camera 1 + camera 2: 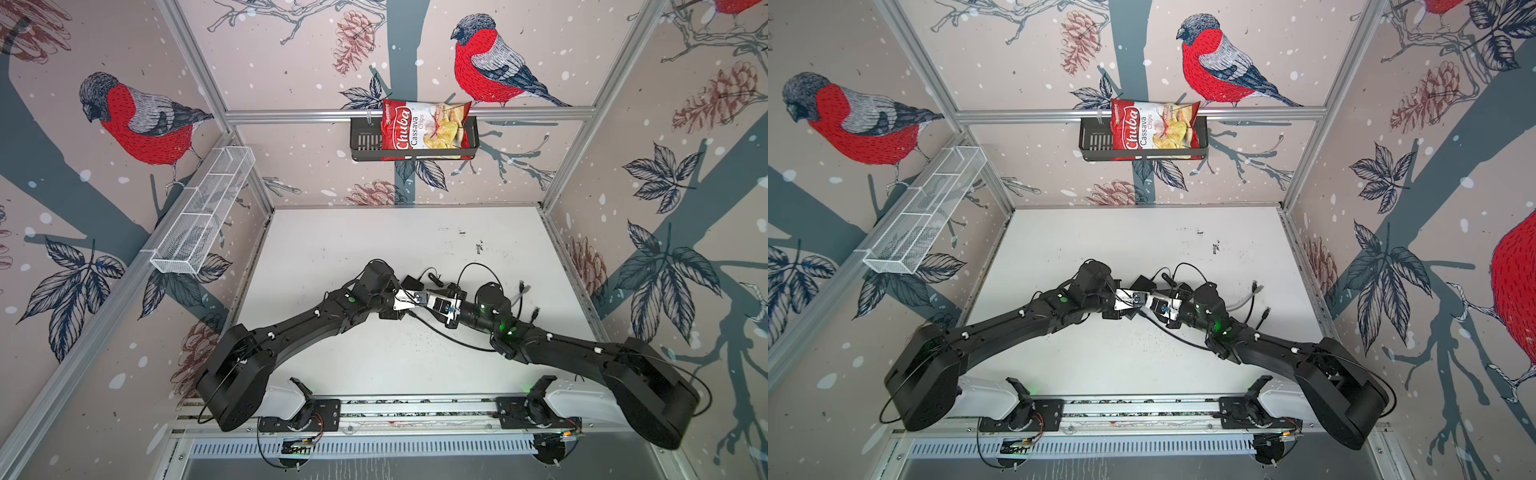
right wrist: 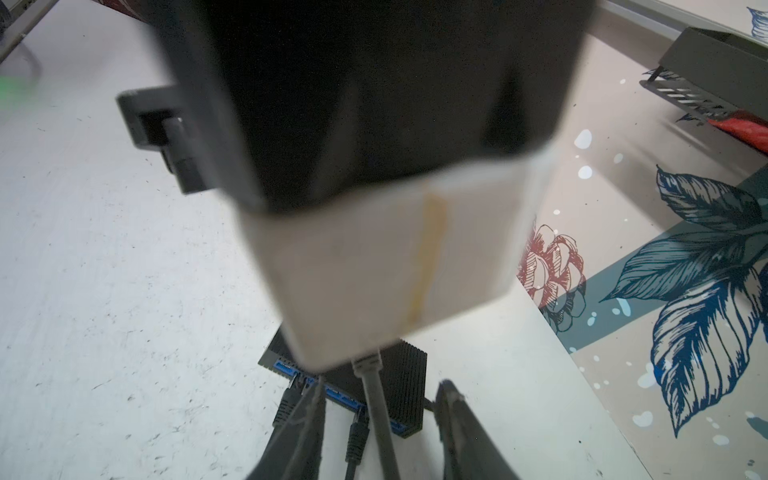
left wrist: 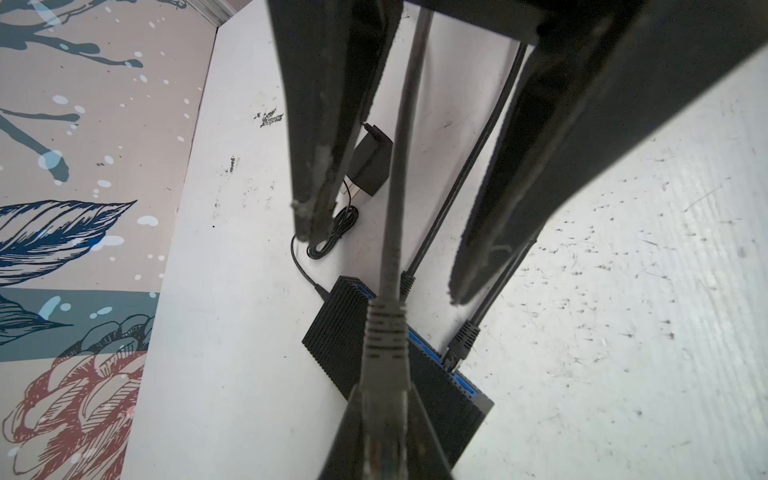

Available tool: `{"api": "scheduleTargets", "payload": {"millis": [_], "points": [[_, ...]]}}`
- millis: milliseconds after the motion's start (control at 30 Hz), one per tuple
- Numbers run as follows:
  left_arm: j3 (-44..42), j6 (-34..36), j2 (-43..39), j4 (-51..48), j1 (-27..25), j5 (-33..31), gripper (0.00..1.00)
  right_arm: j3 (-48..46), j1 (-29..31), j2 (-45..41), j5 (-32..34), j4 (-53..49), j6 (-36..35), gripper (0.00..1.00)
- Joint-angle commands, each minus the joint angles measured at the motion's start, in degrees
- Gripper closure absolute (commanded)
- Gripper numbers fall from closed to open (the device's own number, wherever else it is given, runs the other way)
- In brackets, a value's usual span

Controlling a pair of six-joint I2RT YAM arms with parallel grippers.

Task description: Insert the plug into the switch port

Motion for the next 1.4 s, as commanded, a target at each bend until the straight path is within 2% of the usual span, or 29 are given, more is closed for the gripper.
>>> {"api": "scheduleTargets", "payload": {"millis": [0, 133, 300, 567, 933, 1367], "points": [[0.57, 0.29, -0.21, 1.16, -0.15, 1.97, 0.97, 1.43, 0.50, 2.16, -2.11, 2.73, -1.91, 0.59], [-0.35, 0.16, -0.67, 2.62, -0.10, 2.54, 0.97, 0.84, -0.03, 2.87, -3.46, 6.44, 0.04, 0.60], [-2.87, -2.20, -2.11, 6.09, -0.15, 2.75, 0.97, -1.56, -2.19, 1.76, -5.67, 10.02, 3.15, 0.58], [-4.29, -3.53, -3.20, 8.17, 0.69, 5.27, 0.98, -4.51, -3.78, -1.32, -8.62, 10.20, 2.00, 0.57], [-3.99, -3.97, -3.46, 8.32, 0.64, 7.07, 0.98, -2.84, -3.65, 2.43, -10.84, 12.85, 2.88, 0.58], [-4.24, -3.81, -4.03, 8.90, 0.72, 7.11, 0.98, -0.73, -3.32, 5.62, -13.94, 13.50, 3.17, 0.76]]}}
